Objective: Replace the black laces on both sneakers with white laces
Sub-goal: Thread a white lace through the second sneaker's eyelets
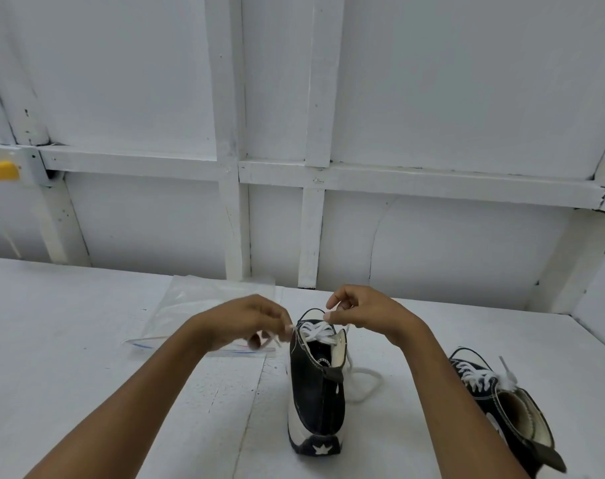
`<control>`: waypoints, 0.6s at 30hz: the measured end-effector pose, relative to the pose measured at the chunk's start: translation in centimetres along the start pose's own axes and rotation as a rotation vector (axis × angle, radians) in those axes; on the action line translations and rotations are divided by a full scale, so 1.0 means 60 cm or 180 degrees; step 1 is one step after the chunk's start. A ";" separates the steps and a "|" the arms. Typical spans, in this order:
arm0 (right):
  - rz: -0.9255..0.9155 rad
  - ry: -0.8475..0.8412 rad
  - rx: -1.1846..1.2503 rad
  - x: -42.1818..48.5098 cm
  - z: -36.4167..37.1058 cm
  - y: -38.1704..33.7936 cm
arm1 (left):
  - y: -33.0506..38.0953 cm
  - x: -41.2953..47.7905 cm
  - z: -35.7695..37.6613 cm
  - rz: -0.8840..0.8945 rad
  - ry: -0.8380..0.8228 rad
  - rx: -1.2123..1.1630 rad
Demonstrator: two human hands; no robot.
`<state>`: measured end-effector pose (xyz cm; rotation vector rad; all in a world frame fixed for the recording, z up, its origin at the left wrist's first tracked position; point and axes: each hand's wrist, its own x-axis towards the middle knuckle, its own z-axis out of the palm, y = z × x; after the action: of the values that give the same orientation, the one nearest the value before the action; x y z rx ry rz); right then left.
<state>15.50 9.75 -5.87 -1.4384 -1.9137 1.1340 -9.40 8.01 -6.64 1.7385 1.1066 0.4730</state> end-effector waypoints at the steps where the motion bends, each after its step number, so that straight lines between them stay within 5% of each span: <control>1: 0.0069 -0.0060 -0.0045 -0.002 0.000 0.003 | 0.000 -0.001 -0.004 0.0142 0.0250 -0.0251; 5: 0.0330 -0.0157 -0.0035 -0.012 -0.007 0.016 | 0.005 -0.004 -0.011 0.0742 0.0753 -0.1982; 8: 0.0493 -0.0213 -0.0024 -0.021 -0.013 0.028 | 0.012 -0.009 -0.009 0.0663 0.0876 -0.2815; 12: 0.0647 -0.0279 0.0338 -0.028 -0.010 0.045 | 0.002 0.003 0.002 -0.0061 0.1108 -0.1381; 15: 0.0696 -0.0583 0.0242 -0.036 0.003 0.057 | -0.009 0.009 0.015 -0.0531 0.0499 -0.0118; 18: 0.0654 -0.0712 0.0096 -0.046 0.010 0.067 | -0.007 0.004 0.023 -0.0422 -0.0255 0.0470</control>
<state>18.11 7.35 -9.29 -1.5771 -1.9181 1.4671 -8.49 7.51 -7.63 1.7814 1.2154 0.2431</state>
